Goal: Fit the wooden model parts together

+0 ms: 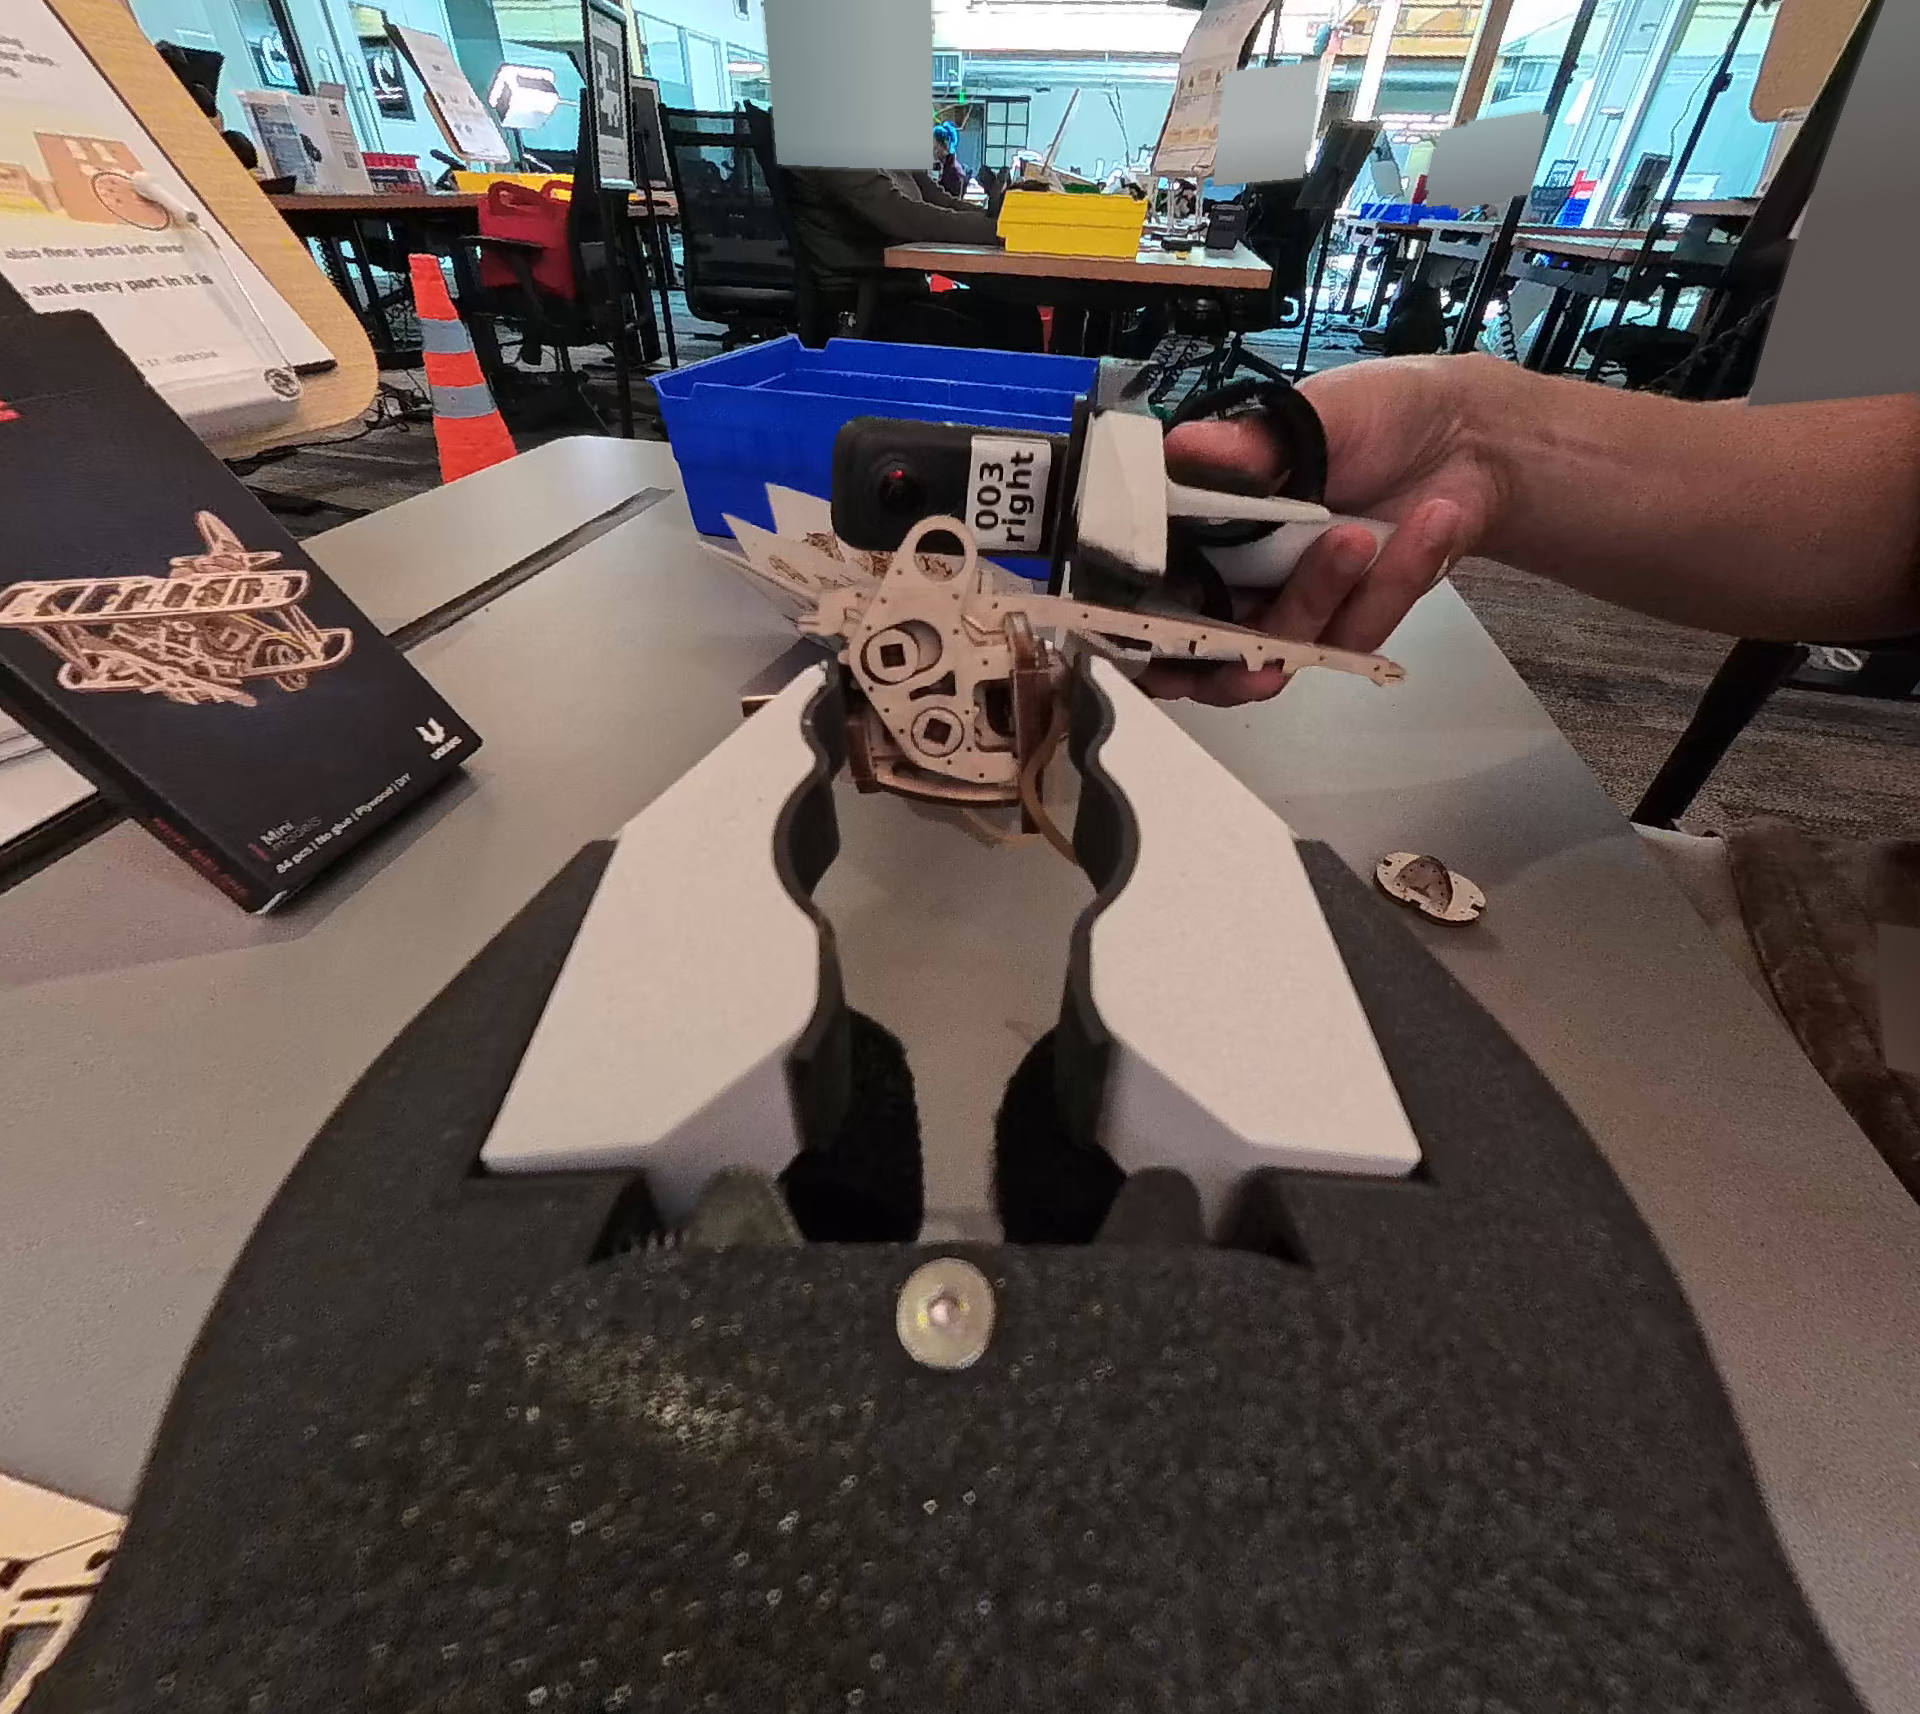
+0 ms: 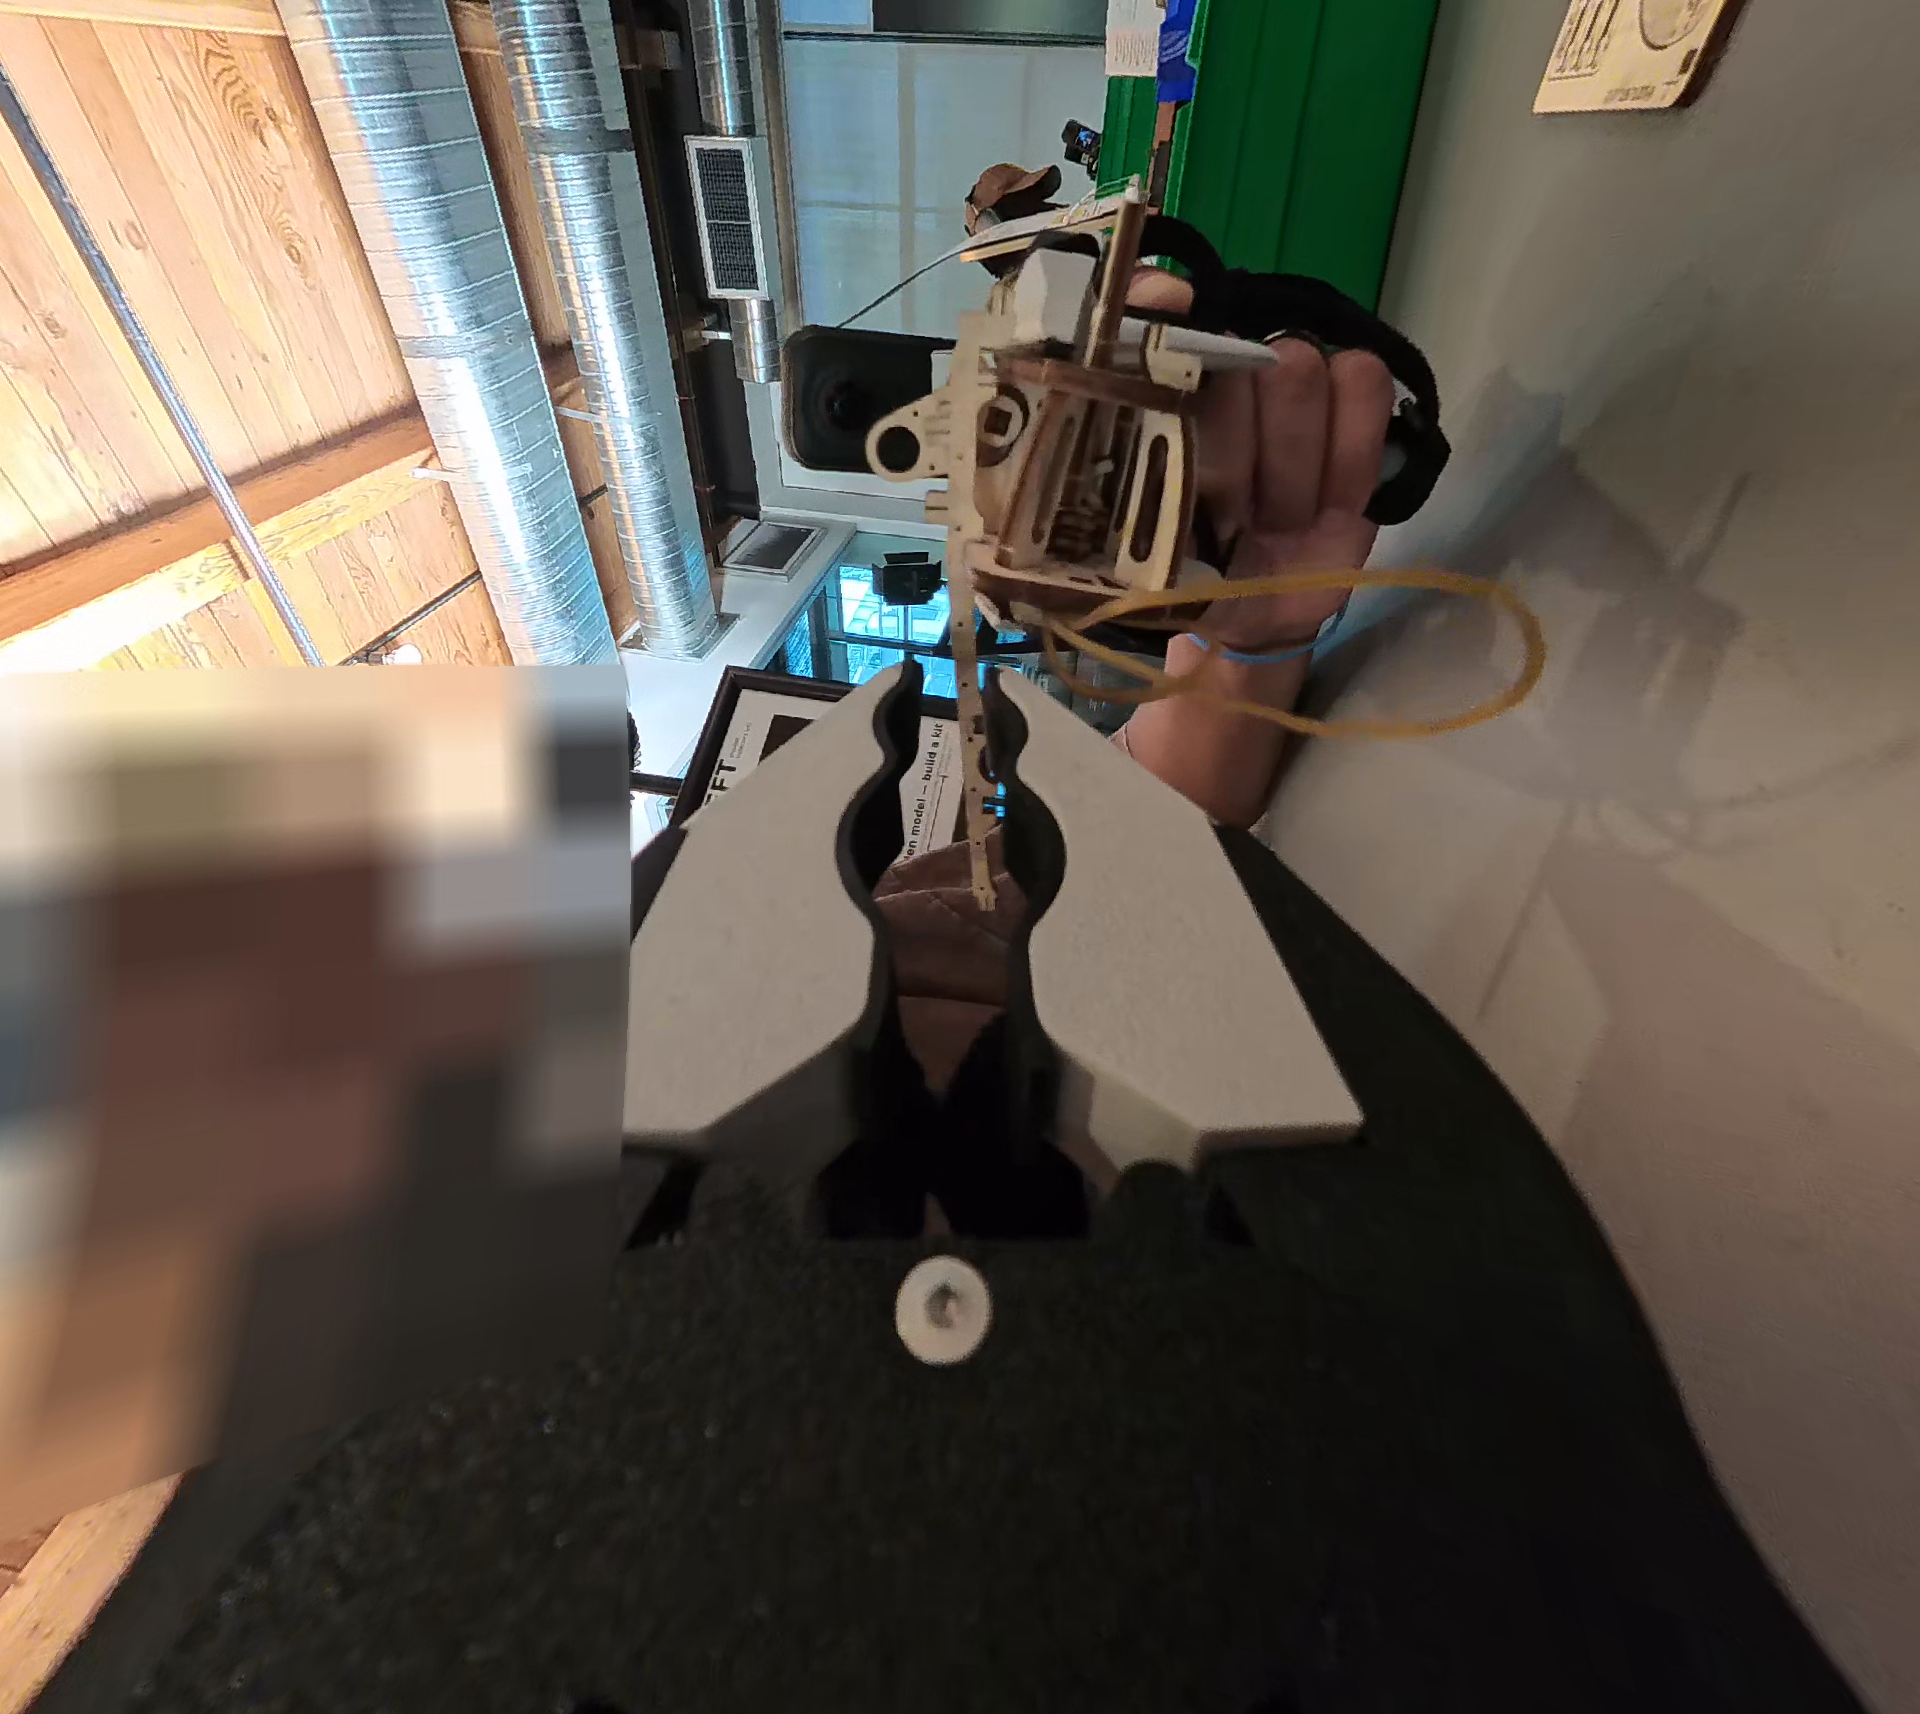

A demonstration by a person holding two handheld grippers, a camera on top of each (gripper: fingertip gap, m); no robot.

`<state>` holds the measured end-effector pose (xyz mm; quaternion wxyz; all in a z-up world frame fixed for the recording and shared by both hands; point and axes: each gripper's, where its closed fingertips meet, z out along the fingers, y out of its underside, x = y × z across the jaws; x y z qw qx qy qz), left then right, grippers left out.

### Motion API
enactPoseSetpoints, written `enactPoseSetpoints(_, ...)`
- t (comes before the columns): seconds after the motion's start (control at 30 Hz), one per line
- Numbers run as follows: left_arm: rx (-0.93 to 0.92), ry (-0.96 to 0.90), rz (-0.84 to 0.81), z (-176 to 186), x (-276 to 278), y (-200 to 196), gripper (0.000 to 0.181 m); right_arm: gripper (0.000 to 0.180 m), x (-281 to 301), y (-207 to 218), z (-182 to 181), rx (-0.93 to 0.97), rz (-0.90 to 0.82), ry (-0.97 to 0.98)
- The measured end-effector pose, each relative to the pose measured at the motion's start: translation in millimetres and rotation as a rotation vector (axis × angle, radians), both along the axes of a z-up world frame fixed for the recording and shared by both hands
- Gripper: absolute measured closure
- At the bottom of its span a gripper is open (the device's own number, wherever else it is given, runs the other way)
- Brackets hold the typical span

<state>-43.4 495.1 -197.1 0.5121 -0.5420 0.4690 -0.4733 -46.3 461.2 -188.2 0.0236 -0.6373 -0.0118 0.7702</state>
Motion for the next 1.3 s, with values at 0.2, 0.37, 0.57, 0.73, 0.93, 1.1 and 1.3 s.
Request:
enactPoseSetpoints(0.2,-0.007,-0.009,-0.006,1,0,-1,0.141,0.165,5,0,2,0.017,-0.006,-0.007)
enactPoseSetpoints(0.37,-0.017,-0.016,-0.012,2,0,-1,0.141,0.164,9,0,2,0.034,-0.018,-0.029)
enactPoseSetpoints(0.57,-0.029,-0.034,-0.014,5,-2,0,0.141,0.163,17,3,-4,0.06,-0.037,-0.096)
enactPoseSetpoints(0.73,-0.041,-0.046,-0.024,7,-3,-1,0.141,0.164,40,14,4,0.16,-0.099,-0.212)
enactPoseSetpoints(0.93,-0.043,-0.039,-0.041,4,1,-5,0.141,0.168,39,25,38,0.459,-0.199,-0.294)
enactPoseSetpoints(1.1,-0.053,-0.033,-0.056,1,4,-9,0.141,0.172,15,27,37,0.624,-0.19,-0.312)
enactPoseSetpoints(1.3,-0.055,-0.028,-0.066,0,5,-11,0.141,0.172,6,39,16,0.64,-0.16,-0.39)
